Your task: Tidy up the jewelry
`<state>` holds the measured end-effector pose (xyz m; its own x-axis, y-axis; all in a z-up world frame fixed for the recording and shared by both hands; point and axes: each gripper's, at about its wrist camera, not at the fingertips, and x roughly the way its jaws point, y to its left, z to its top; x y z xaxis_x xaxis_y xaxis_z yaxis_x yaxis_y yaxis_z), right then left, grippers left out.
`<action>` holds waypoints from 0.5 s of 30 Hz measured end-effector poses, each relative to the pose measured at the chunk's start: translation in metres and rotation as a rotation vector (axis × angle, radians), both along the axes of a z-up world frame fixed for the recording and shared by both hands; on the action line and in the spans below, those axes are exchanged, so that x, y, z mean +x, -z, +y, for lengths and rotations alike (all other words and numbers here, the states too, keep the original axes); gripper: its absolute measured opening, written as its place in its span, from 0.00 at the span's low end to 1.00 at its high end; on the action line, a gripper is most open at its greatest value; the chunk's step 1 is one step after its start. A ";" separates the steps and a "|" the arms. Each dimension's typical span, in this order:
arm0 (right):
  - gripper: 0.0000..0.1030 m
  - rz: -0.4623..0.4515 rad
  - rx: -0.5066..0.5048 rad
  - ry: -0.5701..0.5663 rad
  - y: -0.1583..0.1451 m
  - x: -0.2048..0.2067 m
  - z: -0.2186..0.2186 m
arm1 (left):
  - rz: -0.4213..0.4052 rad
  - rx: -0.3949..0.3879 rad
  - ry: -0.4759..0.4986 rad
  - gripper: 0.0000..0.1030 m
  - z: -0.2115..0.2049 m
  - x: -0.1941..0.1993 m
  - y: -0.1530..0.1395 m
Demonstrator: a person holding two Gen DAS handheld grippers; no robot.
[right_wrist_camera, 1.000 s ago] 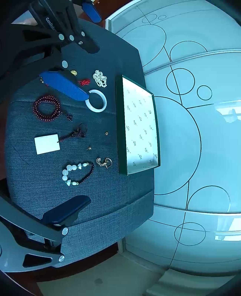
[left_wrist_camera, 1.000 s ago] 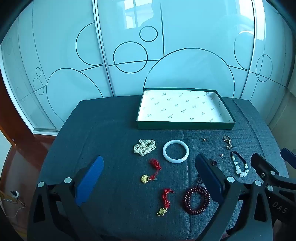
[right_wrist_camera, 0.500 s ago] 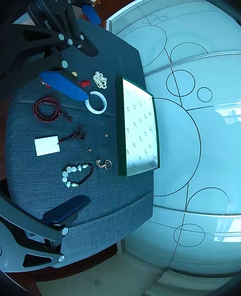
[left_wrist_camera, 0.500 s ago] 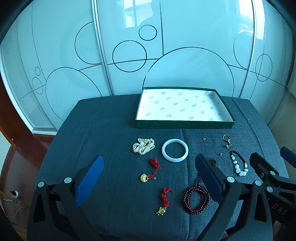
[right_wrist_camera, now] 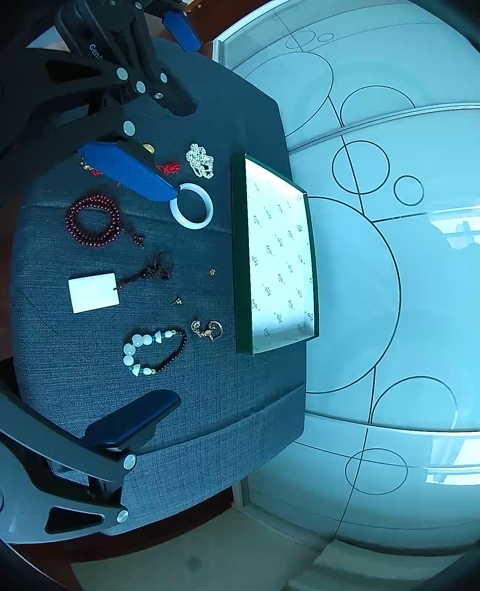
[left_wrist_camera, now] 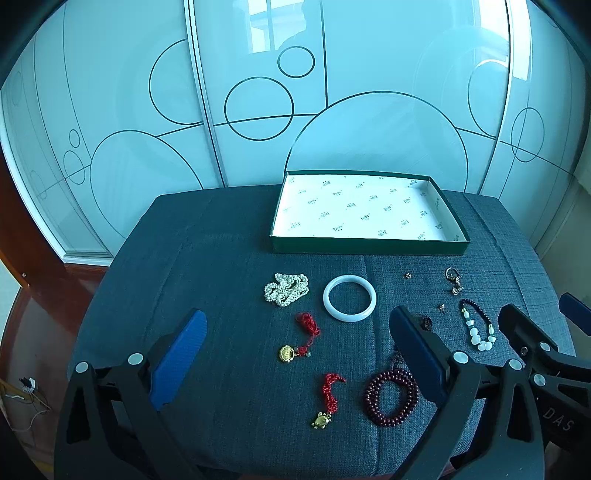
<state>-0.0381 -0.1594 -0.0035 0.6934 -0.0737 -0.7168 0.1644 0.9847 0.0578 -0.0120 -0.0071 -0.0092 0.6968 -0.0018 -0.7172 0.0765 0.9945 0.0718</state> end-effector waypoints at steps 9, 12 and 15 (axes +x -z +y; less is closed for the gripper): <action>0.98 0.000 -0.001 -0.001 -0.001 0.001 0.001 | 0.004 -0.001 -0.001 0.96 0.005 0.007 -0.003; 0.98 0.000 -0.001 -0.001 -0.001 0.001 0.001 | 0.004 -0.001 -0.001 0.96 0.005 0.007 -0.003; 0.98 0.001 0.000 -0.001 -0.001 0.001 0.001 | 0.005 -0.001 0.000 0.95 0.006 0.008 -0.003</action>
